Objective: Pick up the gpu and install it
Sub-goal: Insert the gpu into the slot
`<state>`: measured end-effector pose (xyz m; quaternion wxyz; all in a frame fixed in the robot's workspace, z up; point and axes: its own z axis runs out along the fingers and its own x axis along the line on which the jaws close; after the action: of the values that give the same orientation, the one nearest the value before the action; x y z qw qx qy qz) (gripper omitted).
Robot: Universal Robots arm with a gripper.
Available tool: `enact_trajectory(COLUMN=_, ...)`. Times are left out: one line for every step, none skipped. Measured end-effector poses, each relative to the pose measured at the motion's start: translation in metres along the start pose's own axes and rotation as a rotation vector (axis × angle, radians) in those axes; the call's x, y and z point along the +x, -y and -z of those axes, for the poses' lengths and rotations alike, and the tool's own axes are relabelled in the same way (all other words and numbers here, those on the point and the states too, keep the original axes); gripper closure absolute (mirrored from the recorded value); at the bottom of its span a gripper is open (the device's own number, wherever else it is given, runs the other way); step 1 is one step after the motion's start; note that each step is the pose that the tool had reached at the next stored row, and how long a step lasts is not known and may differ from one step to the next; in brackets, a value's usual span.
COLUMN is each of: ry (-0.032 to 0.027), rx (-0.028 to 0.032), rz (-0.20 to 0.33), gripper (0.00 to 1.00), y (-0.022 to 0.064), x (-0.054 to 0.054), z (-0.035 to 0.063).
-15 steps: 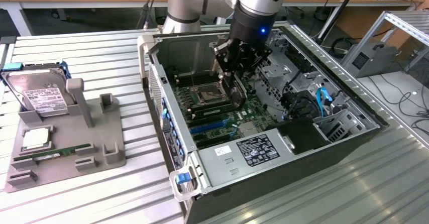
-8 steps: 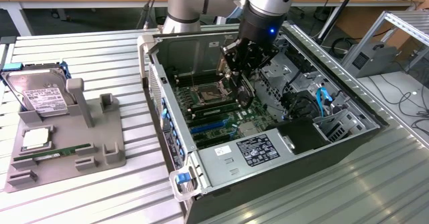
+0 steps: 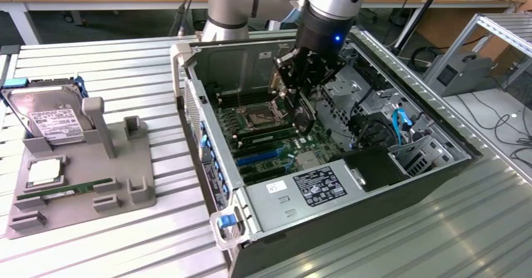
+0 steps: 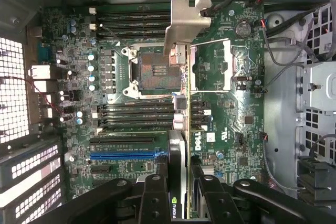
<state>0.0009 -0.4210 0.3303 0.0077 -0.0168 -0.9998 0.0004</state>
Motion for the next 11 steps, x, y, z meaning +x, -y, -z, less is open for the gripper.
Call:
enact_trajectory(ry=0.0, rx=0.0, rz=0.0, gripper=0.73, y=0.0, x=0.0, z=0.0)
enact_trajectory(ry=0.0, rx=0.0, rz=0.0, gripper=0.73, y=0.0, x=0.0, z=0.0)
enact_trajectory(ry=0.0, rx=0.0, rz=0.001, gripper=0.73, y=0.0, x=0.0, z=0.0)
enact_trajectory(ry=0.0, rx=0.0002, rz=0.007, gripper=0.73, y=0.0, x=0.0, z=0.0)
enact_trajectory(ry=0.0, rx=0.0004, rz=0.023, gripper=0.73, y=0.0, x=0.0, z=0.0)
enact_trajectory(ry=0.0, rx=0.0005, rz=0.04, gripper=0.73, y=0.0, x=0.0, z=0.0)
enact_trajectory(ry=0.0001, rx=0.0009, rz=0.058, gripper=0.73, y=0.0, x=0.0, z=0.0)
enact_trajectory(ry=0.0001, rx=0.0012, rz=0.077, gripper=0.73, y=0.0, x=0.0, z=0.0)
enact_trajectory(ry=0.0001, rx=0.0018, rz=0.116, gripper=0.73, y=0.0, x=0.0, z=0.0)
enact_trajectory(ry=0.0001, rx=0.0023, rz=0.149, gripper=0.73, y=0.0, x=0.0, z=0.0)
enact_trajectory(ry=0.0002, rx=0.0028, rz=0.182, gripper=0.73, y=0.0, x=-0.0001, z=0.0)
